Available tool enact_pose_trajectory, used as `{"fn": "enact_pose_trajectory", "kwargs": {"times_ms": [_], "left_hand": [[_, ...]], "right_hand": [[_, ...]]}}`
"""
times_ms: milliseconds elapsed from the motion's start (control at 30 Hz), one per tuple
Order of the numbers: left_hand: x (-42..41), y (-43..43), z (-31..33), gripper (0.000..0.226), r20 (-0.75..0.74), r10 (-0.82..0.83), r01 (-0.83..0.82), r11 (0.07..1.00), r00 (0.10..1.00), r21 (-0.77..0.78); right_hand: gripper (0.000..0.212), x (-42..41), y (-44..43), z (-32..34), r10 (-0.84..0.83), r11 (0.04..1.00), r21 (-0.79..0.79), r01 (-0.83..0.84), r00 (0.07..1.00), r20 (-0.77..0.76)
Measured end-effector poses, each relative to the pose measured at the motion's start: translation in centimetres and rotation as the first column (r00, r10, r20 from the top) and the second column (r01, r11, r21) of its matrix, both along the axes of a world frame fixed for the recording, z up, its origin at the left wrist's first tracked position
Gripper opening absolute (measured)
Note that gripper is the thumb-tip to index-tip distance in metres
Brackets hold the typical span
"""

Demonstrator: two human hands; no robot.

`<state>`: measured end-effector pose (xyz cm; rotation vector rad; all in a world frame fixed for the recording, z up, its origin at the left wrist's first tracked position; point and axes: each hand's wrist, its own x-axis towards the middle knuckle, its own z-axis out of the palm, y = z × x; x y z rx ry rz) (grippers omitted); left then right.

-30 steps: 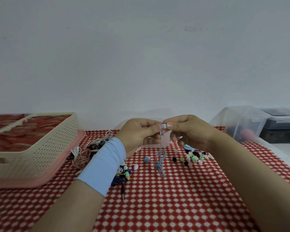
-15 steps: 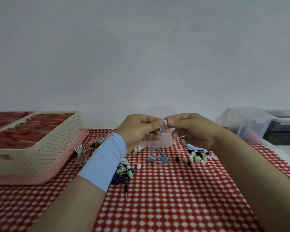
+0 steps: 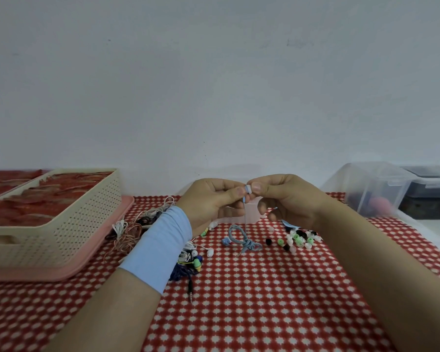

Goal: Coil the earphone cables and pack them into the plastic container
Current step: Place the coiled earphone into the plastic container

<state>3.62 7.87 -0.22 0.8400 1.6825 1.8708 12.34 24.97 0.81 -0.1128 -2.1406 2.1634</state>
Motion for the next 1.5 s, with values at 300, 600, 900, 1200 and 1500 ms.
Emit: {"fn": "enact_pose_trajectory", "kwargs": {"times_ms": [300, 600, 900, 1200, 1500], "left_hand": [[0.0, 0.1, -0.7, 0.012, 0.026, -0.010, 0.010, 1.000, 1.000, -0.003], [0.0, 0.5, -0.6, 0.014, 0.227, -0.029, 0.005, 0.995, 0.973, 0.104], [-0.6, 0.2, -1.0, 0.015, 0.266, -0.026, 0.015, 0.999, 0.964, 0.045], [-0.4, 0.6, -1.2, 0.010, 0.091, 0.088, -0.095, 0.992, 0.992, 0.085], [-0.1, 0.7, -1.1, 0.012, -0.335, 0.340, -0.309, 0.940, 0.879, 0.145]], "right_hand": [[0.015, -0.3, 0.0, -0.9, 0.009, 1.000, 0.017, -0.009, 1.000, 0.001], [0.009, -0.6, -0.7, -1.1, -0.116, 0.979, 0.132, 0.158, 0.953, -0.281], [0.010, -0.1, -0.3, 0.2, -0.067, 0.824, 0.524, 0.213, 0.957, -0.283], [0.005, -0.3, -0.5, -0.1, -0.177, 0.827, 0.462, 0.320, 0.929, -0.326], [0.011, -0.3, -1.0, -0.8, -0.203, 0.970, 0.123, 0.211, 0.976, -0.078]]}}
